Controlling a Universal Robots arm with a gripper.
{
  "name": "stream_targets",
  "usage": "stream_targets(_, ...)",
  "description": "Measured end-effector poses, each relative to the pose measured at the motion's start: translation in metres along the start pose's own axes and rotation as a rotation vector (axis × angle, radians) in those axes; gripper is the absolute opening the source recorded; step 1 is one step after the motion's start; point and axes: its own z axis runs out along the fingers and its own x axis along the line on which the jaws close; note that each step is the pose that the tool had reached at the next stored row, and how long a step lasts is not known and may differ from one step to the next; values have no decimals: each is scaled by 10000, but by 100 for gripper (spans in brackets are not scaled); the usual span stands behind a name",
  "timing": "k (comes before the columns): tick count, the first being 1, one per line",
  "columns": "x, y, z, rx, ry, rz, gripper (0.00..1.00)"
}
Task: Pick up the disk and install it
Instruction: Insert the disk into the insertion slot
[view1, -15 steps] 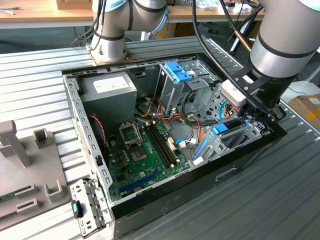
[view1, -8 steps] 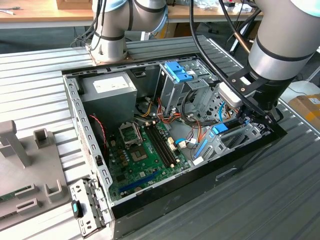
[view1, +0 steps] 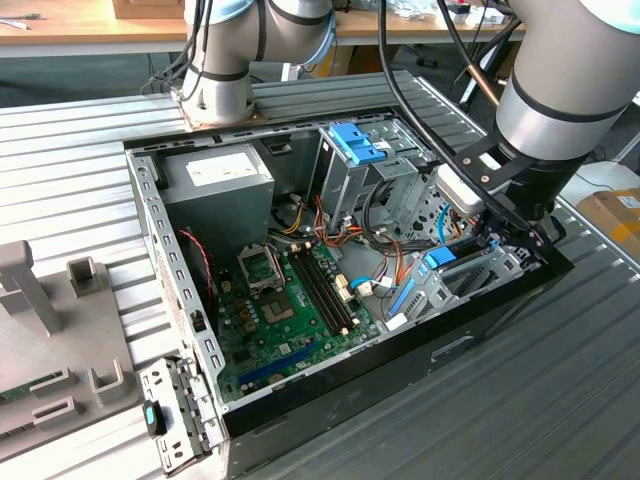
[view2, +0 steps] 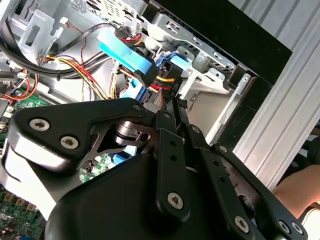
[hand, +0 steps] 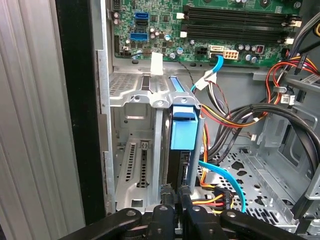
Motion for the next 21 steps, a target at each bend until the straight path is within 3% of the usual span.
stream_targets(4,-24,9,0,1,-19,6,16)
stream_targets(5,-24,10,-1,3,-102,42,16)
stream_targets(6,-24,10,0,6,-263,107,16)
stream_targets(8,-24,10,-1,8,-468,190,16)
stream_targets(9,-24,10,1,12,-629,258,16)
stream_targets(10,-22,14,12,17,-627,313,16)
stream_targets(12,-17,25,40,39,-516,582,16)
stream_targets(14,-16,27,42,46,-480,673,16)
stream_targets(15,-16,33,58,58,-418,828,16)
stream_targets(16,-15,42,80,70,-641,1055,16)
stream_targets(17,-8,47,90,134,-669,1046,16)
stream_targets(20,43,65,114,505,-688,1017,16)
stream_targets(21,54,98,119,554,-690,1012,16)
